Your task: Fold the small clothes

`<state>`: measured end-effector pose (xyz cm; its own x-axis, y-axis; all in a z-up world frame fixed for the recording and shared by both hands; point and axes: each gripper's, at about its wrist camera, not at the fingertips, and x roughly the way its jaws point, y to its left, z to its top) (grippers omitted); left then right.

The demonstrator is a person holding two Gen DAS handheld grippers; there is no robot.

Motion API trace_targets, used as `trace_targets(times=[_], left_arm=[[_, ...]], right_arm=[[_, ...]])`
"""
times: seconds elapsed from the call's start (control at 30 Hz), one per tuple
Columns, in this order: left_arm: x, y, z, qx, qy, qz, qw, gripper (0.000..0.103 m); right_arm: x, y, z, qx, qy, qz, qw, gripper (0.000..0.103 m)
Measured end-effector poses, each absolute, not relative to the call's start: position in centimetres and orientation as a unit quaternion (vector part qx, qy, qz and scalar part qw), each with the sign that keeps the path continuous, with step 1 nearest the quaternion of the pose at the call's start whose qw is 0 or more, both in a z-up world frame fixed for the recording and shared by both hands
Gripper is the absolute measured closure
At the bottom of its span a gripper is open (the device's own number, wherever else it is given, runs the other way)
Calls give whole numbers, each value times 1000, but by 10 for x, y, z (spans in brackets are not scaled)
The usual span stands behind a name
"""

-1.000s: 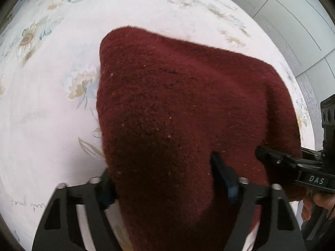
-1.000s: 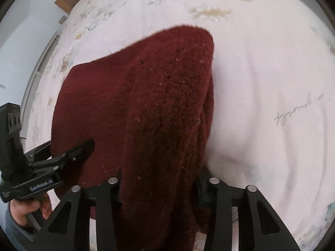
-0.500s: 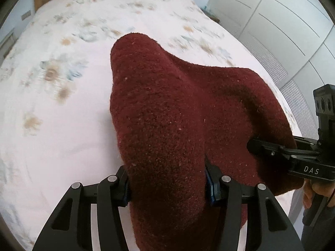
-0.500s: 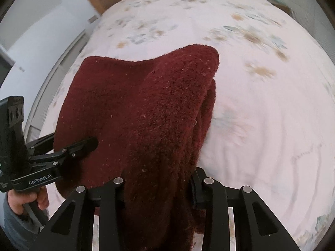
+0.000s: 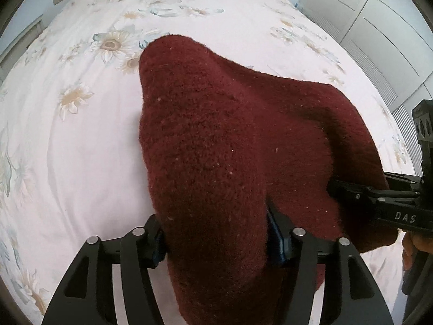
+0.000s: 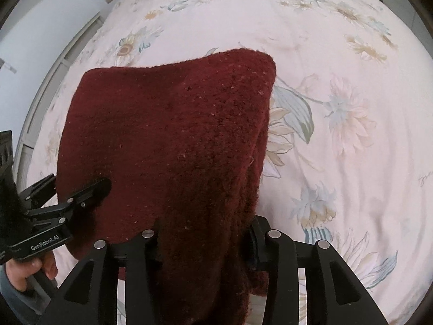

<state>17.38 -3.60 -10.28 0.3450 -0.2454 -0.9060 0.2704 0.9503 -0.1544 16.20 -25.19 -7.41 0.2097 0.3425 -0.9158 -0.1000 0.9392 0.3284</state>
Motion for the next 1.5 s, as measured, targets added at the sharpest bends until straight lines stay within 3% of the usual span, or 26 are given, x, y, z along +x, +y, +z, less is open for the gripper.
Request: trace_targets(times=[0.2,0.27,0.37,0.47,0.6,0.7,1.03,1.5], left_arm=[[168,-40,-97,7,562,-138,816,30],[171,-35,-96,-3,569,-130,812,27],[165,-25,-87,6,564,-124,816,21],[169,-15,-70,13,560,-118,820,1],[169,-8,-63,10,557,-110,823,1],[159,-4,-61,9,554,-100,826,1],[156,5,-94,3,553,-104,827,0],[93,-12,0,39,475,-76,876,1]], right_arm=[[158,-252,-70,83,606,130,780,41],[157,-255,-64,79,605,121,783,27],[153,-258,-51,56,590,108,798,22],[150,-264,-41,52,581,106,805,18],[143,-269,-41,46,571,103,813,14],[137,-278,-53,21,575,85,814,0],[121,-295,-81,48,560,77,823,0],[50,-309,41,30,479,64,875,0]])
